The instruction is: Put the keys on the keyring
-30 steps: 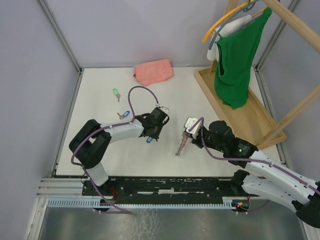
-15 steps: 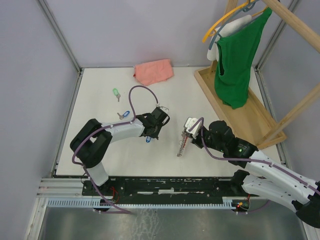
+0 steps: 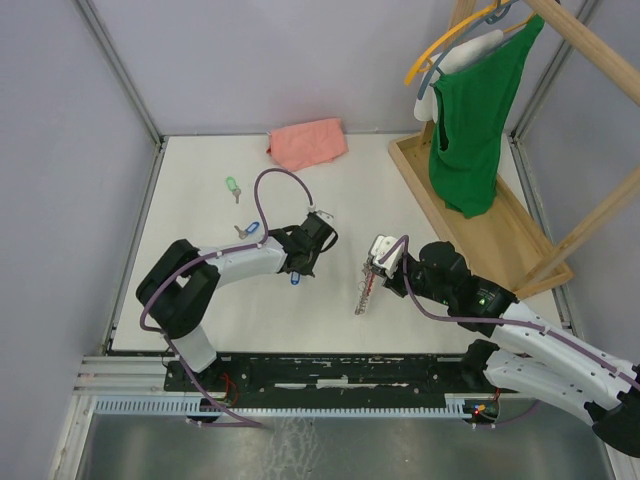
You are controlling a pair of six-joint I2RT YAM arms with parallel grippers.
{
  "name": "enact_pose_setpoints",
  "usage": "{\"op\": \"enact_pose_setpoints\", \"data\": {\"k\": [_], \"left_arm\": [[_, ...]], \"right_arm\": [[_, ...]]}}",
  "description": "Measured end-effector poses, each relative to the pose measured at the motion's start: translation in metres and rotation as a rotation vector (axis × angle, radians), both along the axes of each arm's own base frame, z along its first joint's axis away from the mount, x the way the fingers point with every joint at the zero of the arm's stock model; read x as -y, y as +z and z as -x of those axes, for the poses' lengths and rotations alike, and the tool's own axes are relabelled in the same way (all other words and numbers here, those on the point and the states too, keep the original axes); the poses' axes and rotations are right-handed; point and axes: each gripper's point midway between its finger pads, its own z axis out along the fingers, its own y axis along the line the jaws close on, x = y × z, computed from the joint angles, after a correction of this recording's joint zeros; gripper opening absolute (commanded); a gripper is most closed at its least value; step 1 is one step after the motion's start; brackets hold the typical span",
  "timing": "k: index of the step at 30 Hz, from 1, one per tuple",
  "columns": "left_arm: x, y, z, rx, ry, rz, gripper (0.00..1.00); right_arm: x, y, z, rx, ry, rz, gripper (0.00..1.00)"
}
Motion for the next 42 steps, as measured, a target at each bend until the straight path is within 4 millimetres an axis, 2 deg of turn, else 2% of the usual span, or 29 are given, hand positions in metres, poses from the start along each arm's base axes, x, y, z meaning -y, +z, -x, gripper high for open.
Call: {"op": "enact_pose_setpoints", "data": {"k": [14,30,42], "left_arm": [[-0.008,0.000,-0.001,0.003,0.008,-0.035,0.24],[-0.008,-0.002,-0.006,-0.006,-0.057,-0.092,0.33],[-0.012,-0.004,-0.002,-0.041,-0.089,-0.131,0.34]], "right_arm": [[-0.001,0.000,0.001,-0.002,0.005,-0.001,0.01],[-0.003,0.000,0.003,-0.008,0.022,-0.006,0.01],[-0.003,0.000,0.004,-0.008,0.024,-0.007,0.01]]}}
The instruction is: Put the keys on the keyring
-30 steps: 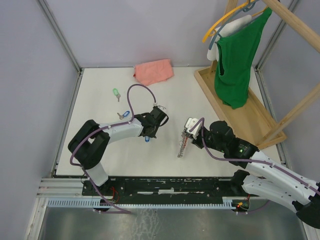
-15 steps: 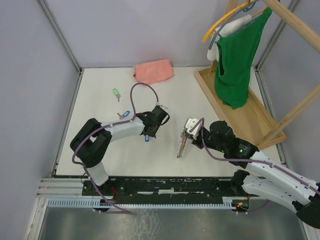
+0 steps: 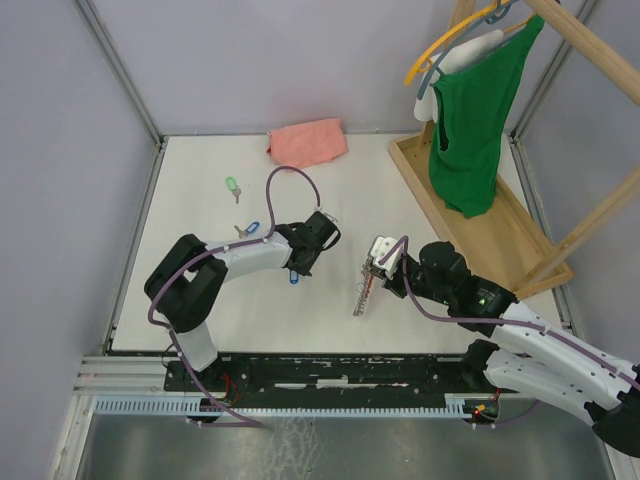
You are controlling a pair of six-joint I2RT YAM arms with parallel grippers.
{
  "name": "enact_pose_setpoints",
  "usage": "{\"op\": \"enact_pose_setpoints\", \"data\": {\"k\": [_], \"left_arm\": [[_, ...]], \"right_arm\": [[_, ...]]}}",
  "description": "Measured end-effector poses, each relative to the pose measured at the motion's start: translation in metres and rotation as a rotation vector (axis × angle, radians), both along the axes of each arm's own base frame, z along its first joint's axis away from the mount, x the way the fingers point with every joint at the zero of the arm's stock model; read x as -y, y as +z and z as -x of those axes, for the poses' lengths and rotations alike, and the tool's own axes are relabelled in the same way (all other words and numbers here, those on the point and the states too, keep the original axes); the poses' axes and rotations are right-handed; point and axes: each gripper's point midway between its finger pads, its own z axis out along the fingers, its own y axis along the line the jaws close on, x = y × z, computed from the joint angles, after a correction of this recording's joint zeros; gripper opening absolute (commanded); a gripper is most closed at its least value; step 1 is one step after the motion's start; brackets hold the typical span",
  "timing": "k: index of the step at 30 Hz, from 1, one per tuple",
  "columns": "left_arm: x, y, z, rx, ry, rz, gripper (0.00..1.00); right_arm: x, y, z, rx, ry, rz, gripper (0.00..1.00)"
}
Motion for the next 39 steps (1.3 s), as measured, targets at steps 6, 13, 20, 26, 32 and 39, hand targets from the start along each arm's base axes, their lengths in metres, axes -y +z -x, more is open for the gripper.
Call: {"op": "enact_pose_setpoints", "data": {"k": [6,13,20,26,32,39], "left_arm": [[0.000,-0.003,0.001,-0.020,-0.013,-0.012,0.33],[0.003,-0.005,0.000,-0.034,-0.026,-0.021,0.22],[0.001,-0.006,-0.001,-0.041,-0.026,-0.030,0.04],[0.000,-0.002,-0.010,-0.045,0.002,0.044,0.03],[-0.008,0.006,-0.006,-0.073,0.078,0.225,0.03],[-0.001,0.009,0.002,-0.092,0.114,0.343,0.08]], "right_arm": [[0.000,0.000,0.000,0.000,0.000,0.000,0.01],[0.000,0.000,0.000,0.000,0.001,0.000,0.01],[0.000,0.000,0.000,0.000,0.001,-0.001,0.01],[0.000,0.001,0.001,0.000,0.004,-0.003,0.01],[0.000,0.003,0.001,0.004,0.006,-0.009,0.01],[-0.001,0.003,0.003,0.001,0.015,-0.012,0.01]]}}
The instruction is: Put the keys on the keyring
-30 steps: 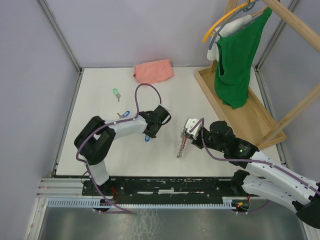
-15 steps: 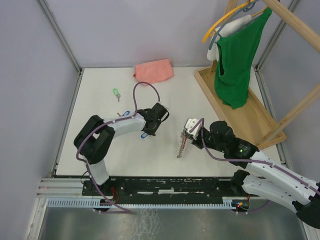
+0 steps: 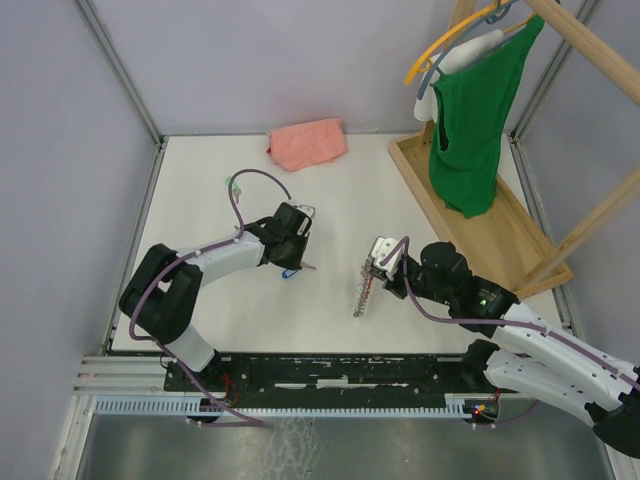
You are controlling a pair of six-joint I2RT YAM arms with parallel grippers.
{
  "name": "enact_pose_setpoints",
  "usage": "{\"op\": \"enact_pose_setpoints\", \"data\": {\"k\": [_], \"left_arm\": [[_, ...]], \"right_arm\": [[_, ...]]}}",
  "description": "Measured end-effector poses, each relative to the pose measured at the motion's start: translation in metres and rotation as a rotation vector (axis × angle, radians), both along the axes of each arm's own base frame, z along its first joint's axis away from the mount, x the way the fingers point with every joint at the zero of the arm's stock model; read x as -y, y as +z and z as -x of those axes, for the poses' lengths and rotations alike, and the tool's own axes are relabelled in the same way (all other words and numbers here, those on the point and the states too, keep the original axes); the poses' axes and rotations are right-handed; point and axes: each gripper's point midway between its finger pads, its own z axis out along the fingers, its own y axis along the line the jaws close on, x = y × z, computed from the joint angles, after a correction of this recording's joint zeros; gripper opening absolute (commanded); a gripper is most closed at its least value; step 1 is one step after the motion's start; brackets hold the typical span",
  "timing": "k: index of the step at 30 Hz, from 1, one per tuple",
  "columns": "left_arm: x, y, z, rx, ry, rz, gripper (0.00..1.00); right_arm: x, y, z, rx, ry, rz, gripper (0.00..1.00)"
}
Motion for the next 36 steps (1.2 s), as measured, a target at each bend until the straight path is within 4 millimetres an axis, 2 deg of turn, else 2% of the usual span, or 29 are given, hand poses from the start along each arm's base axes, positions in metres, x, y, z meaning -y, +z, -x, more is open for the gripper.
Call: {"op": "enact_pose_setpoints", "data": {"k": [6,13,22,36], "left_arm": [[-0.004,-0.011,0.008,-0.033,0.037,0.016,0.15],[-0.005,-0.011,0.005,-0.020,0.059,0.013,0.24],[-0.005,-0.010,0.005,-0.019,0.060,0.014,0.25],[0.000,-0.005,-0.005,-0.003,0.063,0.017,0.20]], "right_arm": [[-0.001,0.000,0.001,-0.004,0.007,-0.003,0.01],[-0.002,0.000,0.002,-0.010,0.011,-0.008,0.01],[-0.003,0.000,0.004,-0.015,0.023,-0.012,0.01],[-0.003,0.000,0.004,-0.015,0.024,-0.012,0.01]]}}
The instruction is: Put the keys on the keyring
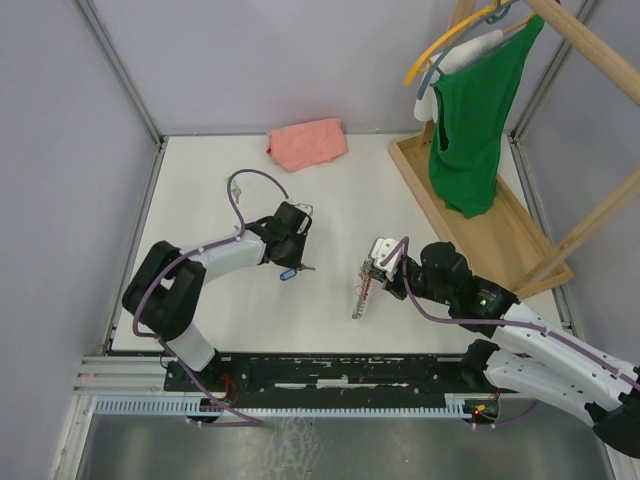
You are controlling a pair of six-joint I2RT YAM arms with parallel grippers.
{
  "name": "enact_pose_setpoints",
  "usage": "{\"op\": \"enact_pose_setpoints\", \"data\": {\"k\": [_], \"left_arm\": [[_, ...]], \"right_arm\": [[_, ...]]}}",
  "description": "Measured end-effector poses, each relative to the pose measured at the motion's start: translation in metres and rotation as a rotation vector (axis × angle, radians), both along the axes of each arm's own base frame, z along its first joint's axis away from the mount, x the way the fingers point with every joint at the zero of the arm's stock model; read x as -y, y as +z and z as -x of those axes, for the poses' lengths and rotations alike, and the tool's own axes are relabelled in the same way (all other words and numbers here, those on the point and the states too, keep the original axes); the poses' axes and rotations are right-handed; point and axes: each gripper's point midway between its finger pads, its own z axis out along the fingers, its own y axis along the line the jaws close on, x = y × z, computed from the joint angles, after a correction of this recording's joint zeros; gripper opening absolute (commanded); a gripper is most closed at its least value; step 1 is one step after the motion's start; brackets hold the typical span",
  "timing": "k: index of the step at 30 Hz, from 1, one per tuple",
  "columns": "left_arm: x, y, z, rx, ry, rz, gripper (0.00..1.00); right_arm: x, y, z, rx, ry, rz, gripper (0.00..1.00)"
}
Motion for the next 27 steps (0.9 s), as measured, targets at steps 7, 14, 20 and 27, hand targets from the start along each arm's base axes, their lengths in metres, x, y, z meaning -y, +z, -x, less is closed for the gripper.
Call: {"op": "enact_pose_setpoints", "data": {"k": [7,14,20,27], "left_arm": [[-0.004,-0.007,0.002,-0.022,0.005,-0.027,0.16],[-0.005,-0.008,0.003,-0.027,0.006,-0.032,0.03],[-0.004,-0.007,0.001,-0.022,0.006,-0.031,0.03],[-0.001,0.011,-0.003,0.074,-0.016,0.028,0.03]], "right_arm": [[0.000,0.000,0.000,0.000,0.000,0.000,0.01],[0.000,0.000,0.000,0.000,0.000,0.000,0.01],[0.000,0.000,0.000,0.000,0.000,0.000,0.01],[0.000,0.000,0.000,0.003,0.002,0.004,0.01]]}}
